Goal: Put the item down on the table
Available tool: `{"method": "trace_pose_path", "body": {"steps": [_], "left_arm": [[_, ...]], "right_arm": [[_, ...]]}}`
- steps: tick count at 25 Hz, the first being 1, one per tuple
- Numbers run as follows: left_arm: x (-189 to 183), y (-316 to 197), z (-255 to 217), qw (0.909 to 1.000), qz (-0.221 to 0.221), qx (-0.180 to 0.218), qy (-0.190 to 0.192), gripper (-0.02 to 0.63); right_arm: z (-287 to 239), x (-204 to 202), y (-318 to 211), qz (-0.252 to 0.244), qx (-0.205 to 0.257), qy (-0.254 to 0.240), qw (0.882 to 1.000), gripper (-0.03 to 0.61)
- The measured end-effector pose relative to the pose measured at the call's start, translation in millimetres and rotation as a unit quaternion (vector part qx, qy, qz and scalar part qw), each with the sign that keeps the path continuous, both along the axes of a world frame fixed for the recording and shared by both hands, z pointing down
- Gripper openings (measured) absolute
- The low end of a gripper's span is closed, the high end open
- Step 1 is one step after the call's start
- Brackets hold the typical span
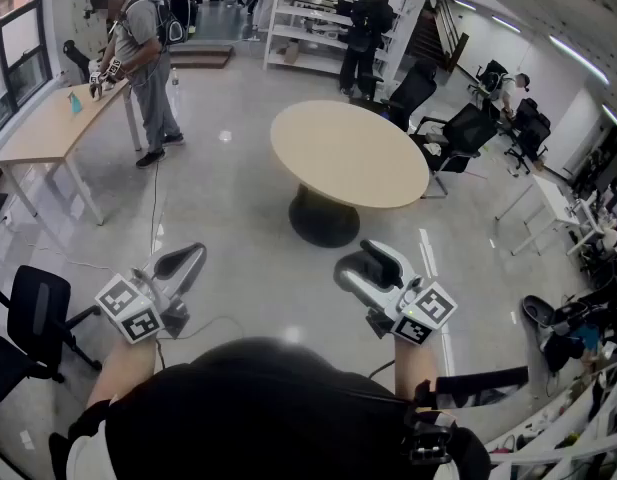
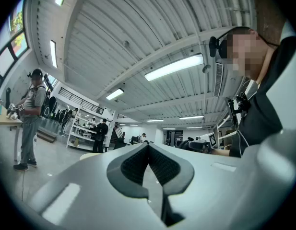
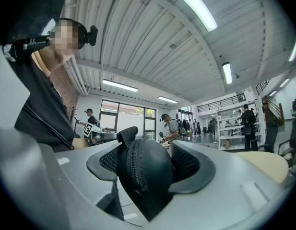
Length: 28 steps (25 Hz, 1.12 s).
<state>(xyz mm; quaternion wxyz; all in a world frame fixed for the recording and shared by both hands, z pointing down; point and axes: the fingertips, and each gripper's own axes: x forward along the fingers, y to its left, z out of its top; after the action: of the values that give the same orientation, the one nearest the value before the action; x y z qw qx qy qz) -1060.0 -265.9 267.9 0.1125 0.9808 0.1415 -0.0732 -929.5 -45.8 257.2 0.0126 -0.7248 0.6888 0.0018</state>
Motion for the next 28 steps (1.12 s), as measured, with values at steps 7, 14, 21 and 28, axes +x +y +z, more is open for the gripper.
{"method": "trace_pose_path", "body": {"steps": [7, 14, 21, 28], "left_arm": [[-0.6, 2.1, 0.3, 1.0000, 0.005, 0.008, 0.000, -0.005], [2.1, 8.9, -1.5, 0.9999, 0.008, 0.010, 0.001, -0.005], [9.7, 18.6, -1.8, 0.9999, 0.015, 0.008, -0.003, -0.005], [30.0, 42.7, -3.0, 0.9995, 0.031, 0.007, -0.006, -0.005]], "right_arm": [[4.3, -1.5, -0.2, 0.001, 0.000, 0.002, 1.000, 0.308], [4.0, -0.6, 6.4, -0.005, 0.001, -0.003, 1.000, 0.308], [5.8, 6.4, 20.1, -0.001, 0.009, -0.021, 1.000, 0.311], [7.4, 16.9, 45.7, 0.012, 0.006, -0.020, 1.000, 0.310]]}}
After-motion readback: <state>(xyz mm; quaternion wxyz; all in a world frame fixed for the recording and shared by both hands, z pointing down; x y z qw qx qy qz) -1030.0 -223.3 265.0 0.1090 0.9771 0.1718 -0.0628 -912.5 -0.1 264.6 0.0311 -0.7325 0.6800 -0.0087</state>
